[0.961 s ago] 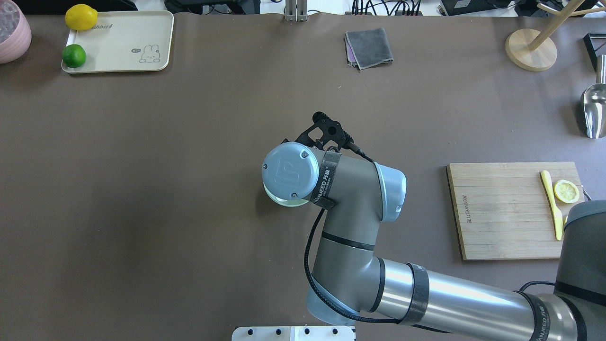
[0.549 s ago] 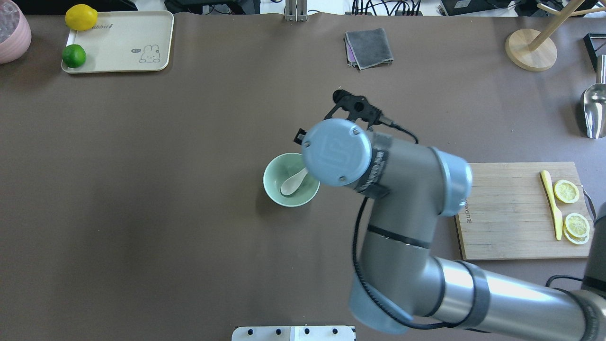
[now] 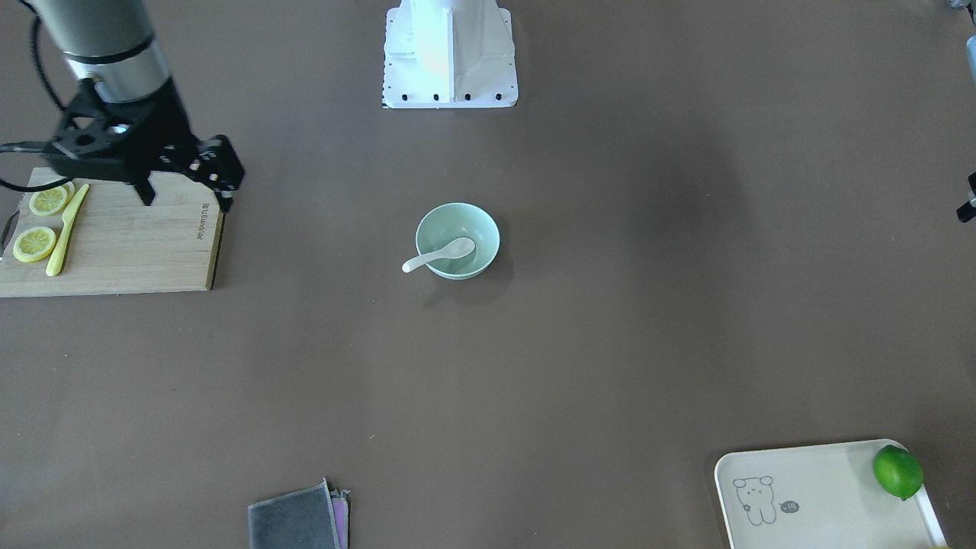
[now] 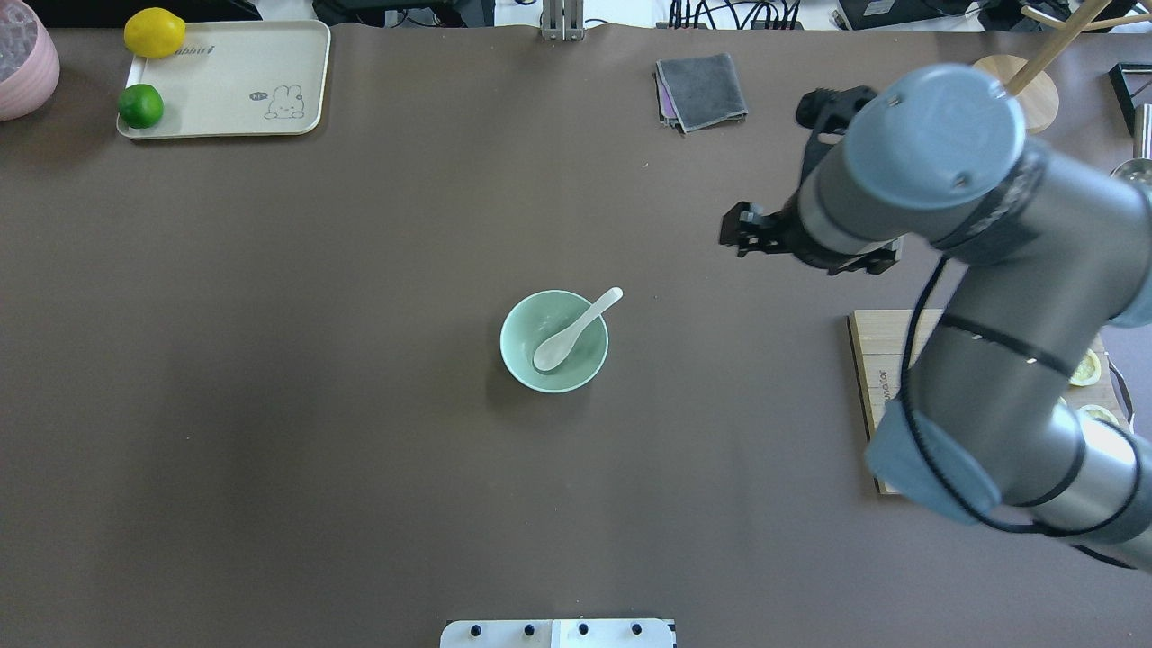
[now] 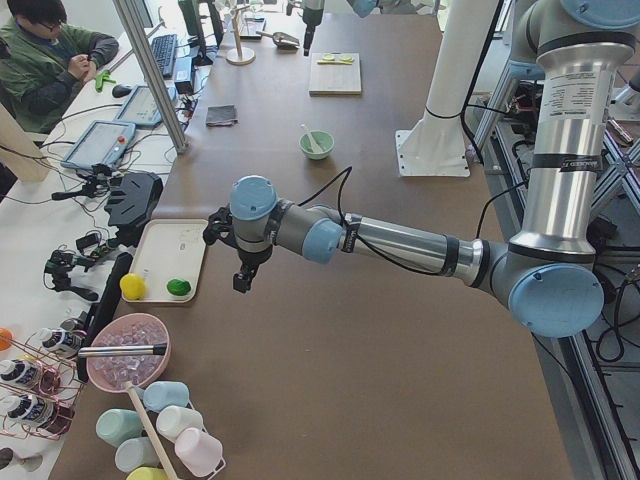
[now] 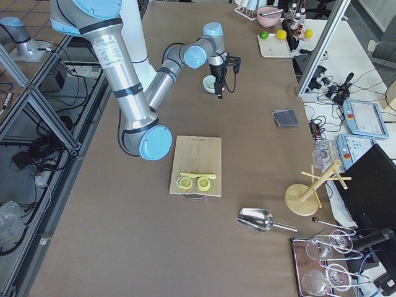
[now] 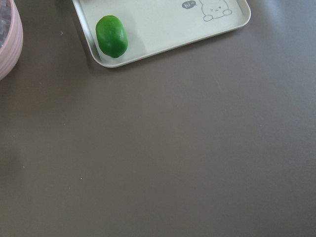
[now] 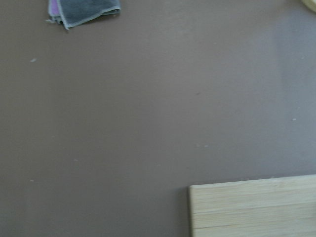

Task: Place spoon in bowl

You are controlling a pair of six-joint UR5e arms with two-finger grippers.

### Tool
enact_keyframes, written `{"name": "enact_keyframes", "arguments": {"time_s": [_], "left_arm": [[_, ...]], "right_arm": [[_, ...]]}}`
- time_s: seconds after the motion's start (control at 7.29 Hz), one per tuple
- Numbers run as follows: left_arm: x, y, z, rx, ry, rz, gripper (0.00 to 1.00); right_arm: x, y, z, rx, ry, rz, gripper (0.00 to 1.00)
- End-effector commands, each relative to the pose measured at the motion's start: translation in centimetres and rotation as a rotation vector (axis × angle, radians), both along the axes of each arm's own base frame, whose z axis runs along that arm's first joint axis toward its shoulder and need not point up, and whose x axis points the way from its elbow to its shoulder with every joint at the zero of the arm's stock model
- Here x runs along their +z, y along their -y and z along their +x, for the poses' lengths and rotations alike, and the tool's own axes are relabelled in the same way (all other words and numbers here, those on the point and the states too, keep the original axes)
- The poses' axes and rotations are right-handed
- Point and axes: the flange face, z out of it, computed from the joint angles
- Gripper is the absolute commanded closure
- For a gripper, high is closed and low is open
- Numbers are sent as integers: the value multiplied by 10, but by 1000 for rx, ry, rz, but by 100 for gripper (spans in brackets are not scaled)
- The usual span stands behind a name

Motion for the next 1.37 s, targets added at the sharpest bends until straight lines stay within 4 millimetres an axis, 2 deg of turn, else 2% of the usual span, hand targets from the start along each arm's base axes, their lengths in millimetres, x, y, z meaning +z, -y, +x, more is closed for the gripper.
{"name": "enact_keyframes", "arguments": {"time_s": [0.0,0.14,0.27,0.41,0.55,0.69,1.24], "left_arm": [[49,-30,-37,65,37,-117,1],[75,-51,-39,61,33,-176,1],[84,-68,-56,28,32,-169,1],[75,-71,-69,-1,32,-140,1],[81,-87,-69,-4,23,-153,1],[98,-110,-69,-5,30,-187,1],[106,-114,-69,-10,37,-212,1]], "right_arm": [[102,2,147,-201,7,75,0],[149,-7,201,-231,-1,83,0],[202,-13,250,-275,0,95,0],[256,-29,284,-321,18,93,0],[285,-47,301,-316,26,65,0],[310,-71,301,-310,36,4,0],[259,-90,335,-233,-6,152,0]]}}
